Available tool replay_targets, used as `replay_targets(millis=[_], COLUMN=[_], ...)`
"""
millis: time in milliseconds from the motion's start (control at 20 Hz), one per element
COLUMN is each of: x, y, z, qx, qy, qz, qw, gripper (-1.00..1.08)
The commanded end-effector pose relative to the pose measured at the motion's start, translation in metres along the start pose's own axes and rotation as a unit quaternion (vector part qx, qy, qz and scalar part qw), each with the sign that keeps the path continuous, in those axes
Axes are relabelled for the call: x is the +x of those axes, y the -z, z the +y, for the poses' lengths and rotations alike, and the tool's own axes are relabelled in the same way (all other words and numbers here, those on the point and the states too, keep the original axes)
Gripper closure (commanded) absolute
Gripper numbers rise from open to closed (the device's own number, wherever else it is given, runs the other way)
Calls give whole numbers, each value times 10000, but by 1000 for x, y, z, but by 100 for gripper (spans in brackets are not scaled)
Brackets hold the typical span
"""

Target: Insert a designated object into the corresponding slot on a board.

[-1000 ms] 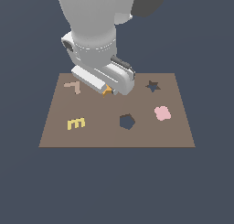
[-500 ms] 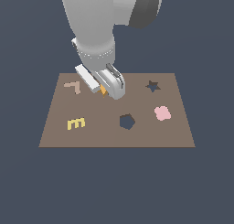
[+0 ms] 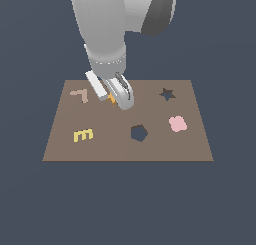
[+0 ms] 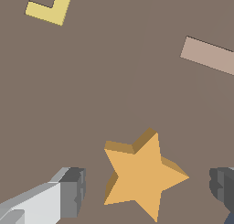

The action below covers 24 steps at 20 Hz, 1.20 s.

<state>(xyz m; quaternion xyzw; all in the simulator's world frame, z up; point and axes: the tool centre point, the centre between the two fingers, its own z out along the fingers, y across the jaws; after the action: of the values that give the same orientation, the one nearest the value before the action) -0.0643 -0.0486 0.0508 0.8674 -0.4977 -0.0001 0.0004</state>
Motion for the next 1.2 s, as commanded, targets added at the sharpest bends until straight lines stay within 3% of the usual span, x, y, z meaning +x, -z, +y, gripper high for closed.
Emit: replay_targets(millis=[0, 600, 650, 1150], x=[-1, -1, -1, -1], y=[-1, -21, -21, -20], z=[0, 0, 0, 0], qx=[3, 3, 3, 7], qy=[-36, -37, -37, -37], qz=[1, -1, -1, -1], qw=[10000, 10000, 10000, 10000], gripper=[-92, -92, 108, 108])
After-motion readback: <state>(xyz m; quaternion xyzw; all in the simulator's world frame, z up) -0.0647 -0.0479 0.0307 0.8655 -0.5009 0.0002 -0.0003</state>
